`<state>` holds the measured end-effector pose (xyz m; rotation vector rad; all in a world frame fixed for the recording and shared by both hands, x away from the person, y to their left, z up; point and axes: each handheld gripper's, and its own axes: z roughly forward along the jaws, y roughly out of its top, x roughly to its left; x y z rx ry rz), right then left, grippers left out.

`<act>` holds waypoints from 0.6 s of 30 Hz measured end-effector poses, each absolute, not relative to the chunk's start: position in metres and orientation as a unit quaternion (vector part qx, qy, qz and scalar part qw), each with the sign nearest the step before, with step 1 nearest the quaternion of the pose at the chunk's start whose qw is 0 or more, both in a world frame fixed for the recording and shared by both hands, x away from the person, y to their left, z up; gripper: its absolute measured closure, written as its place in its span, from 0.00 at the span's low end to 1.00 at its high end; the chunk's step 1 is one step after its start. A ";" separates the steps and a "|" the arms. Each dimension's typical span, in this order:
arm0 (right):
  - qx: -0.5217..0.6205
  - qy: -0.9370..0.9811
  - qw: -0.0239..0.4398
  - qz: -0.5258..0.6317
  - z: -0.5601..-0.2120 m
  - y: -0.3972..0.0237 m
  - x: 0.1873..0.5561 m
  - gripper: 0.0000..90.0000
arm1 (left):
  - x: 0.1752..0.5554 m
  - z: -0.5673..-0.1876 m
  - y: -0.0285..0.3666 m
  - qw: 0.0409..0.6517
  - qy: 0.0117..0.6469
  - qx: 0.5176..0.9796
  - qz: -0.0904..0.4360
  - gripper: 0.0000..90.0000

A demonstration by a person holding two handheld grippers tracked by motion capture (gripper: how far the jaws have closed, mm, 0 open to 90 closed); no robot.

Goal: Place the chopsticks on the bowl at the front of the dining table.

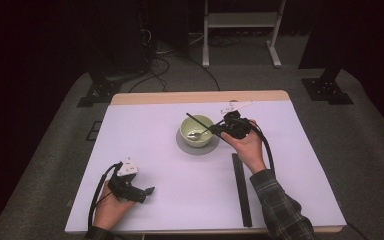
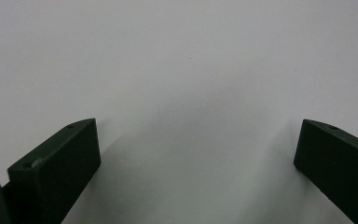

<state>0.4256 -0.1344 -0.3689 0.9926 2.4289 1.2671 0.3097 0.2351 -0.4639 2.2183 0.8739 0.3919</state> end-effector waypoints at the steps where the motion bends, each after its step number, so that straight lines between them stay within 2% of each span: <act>1: 0.340 0.828 0.112 0.432 -0.369 -0.133 0.427 0.95 | 0.310 -0.464 0.235 0.355 0.338 0.858 0.152 0.00; 18: 0.336 0.832 0.104 0.428 -0.375 -0.100 0.451 0.95 | 0.310 -0.464 0.235 0.354 0.338 0.859 0.151 0.00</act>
